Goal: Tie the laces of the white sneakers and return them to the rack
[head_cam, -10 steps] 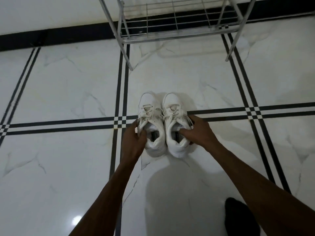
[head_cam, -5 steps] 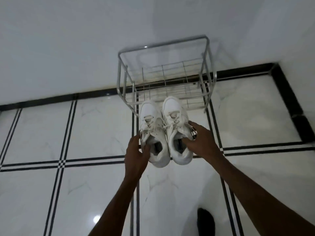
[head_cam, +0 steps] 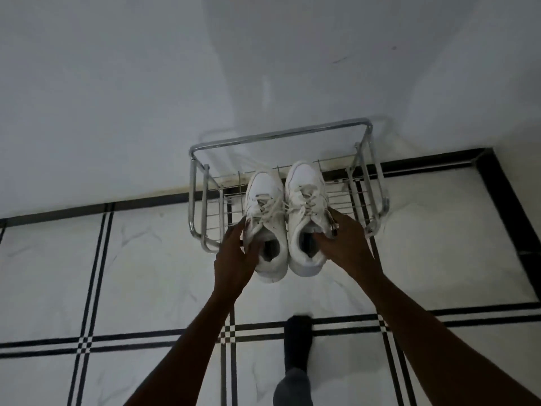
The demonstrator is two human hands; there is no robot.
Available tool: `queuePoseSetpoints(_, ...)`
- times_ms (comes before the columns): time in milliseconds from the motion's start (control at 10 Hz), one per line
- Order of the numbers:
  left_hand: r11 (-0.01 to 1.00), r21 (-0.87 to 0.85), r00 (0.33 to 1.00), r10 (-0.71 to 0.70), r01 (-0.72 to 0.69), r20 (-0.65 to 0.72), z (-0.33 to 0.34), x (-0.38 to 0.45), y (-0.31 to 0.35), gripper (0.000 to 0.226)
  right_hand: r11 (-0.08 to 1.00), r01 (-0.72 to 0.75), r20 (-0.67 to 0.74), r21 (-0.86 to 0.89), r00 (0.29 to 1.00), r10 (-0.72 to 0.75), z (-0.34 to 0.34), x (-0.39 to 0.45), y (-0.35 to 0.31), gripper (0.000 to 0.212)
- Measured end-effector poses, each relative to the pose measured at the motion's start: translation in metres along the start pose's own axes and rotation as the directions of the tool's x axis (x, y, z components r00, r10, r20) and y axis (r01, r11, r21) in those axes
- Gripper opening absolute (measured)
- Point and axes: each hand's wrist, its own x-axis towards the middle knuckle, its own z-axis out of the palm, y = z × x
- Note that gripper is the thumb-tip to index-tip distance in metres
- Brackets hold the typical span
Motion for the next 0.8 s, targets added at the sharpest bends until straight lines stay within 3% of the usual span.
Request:
queuePoseSetpoints(100, 1.0, -0.031, 1.0, 0.002, -0.002, 0.006, 0.007, 0.051, -0.008, 0.072, 0.998, -0.031, 0.045, -0.049, 0.998, 0.033, 0.013, 0.047, 0.011, 0.067)
queuePoseSetpoints(200, 0.999, -0.04, 1.0, -0.017, 0.018, 0.016, 0.012, 0.085, -0.009, 0.072, 0.995, -0.057, 0.058, -0.083, 0.996, 0.061, 0.019, 0.072, 0.01, 0.076)
queuePoseSetpoints(300, 0.998, -0.047, 0.999, -0.035, 0.036, 0.025, 0.022, 0.102, -0.012, 0.072, 0.989, -0.083, 0.051, -0.12, 0.995, 0.09, 0.021, 0.093, 0.005, 0.064)
queuePoseSetpoints(600, 0.995, -0.028, 0.995, -0.092, 0.093, 0.039, 0.043, 0.098, -0.028, 0.071, 0.979, -0.114, 0.06, -0.167, 0.99, 0.125, 0.025, 0.105, 0.021, 0.066)
queuePoseSetpoints(700, 0.996, -0.048, 0.996, -0.079, 0.081, 0.053, 0.038, 0.096, -0.028, 0.075, 0.984, -0.108, 0.09, -0.14, 0.989, 0.121, 0.024, 0.105, 0.023, 0.072)
queuePoseSetpoints(800, 0.995, 0.069, 0.997, -0.069, 0.067, 0.029, 0.03, 0.092, -0.024, 0.076, 0.967, -0.157, 0.082, -0.199, 0.981, 0.176, 0.017, 0.097, 0.018, 0.082)
